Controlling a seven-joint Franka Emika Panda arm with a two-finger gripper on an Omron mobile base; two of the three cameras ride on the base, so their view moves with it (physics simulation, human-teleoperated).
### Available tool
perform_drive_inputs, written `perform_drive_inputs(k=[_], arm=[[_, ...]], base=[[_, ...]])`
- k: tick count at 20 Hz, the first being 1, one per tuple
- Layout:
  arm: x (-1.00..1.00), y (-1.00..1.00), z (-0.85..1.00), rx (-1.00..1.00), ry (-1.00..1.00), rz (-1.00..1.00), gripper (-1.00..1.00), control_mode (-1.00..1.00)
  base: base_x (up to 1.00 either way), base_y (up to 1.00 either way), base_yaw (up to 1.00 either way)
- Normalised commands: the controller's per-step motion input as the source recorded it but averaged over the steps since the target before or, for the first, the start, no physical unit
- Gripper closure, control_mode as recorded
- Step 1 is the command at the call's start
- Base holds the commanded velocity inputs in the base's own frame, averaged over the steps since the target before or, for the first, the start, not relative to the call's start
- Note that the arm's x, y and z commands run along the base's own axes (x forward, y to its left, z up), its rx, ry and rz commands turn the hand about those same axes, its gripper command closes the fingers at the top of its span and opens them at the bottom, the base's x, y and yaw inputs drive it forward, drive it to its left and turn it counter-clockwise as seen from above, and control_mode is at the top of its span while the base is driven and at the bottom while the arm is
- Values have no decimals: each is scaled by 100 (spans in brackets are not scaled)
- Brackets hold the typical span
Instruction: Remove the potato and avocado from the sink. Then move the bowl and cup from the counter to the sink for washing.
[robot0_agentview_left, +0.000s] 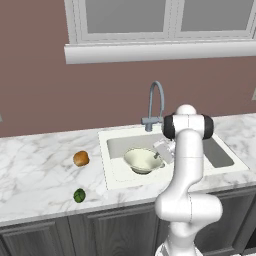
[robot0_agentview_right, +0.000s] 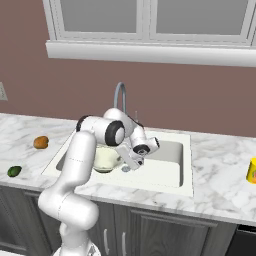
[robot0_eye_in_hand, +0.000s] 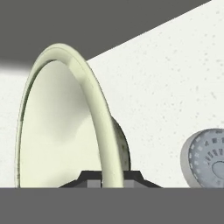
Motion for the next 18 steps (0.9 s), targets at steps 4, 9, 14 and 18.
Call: perform_drive_inputs(k=[4,9,14,18], arm=[[-3,0,0,0,0,0,-100,-100],[-5,0,6,0,0,0,-100,-100],[-4,-7,19,0,0,0,-100,-100],[-7,-18,25,0,0,0,-100,-100]], base=[[0,0,0],[0,0,0],[0,0,0],[0,0,0]])
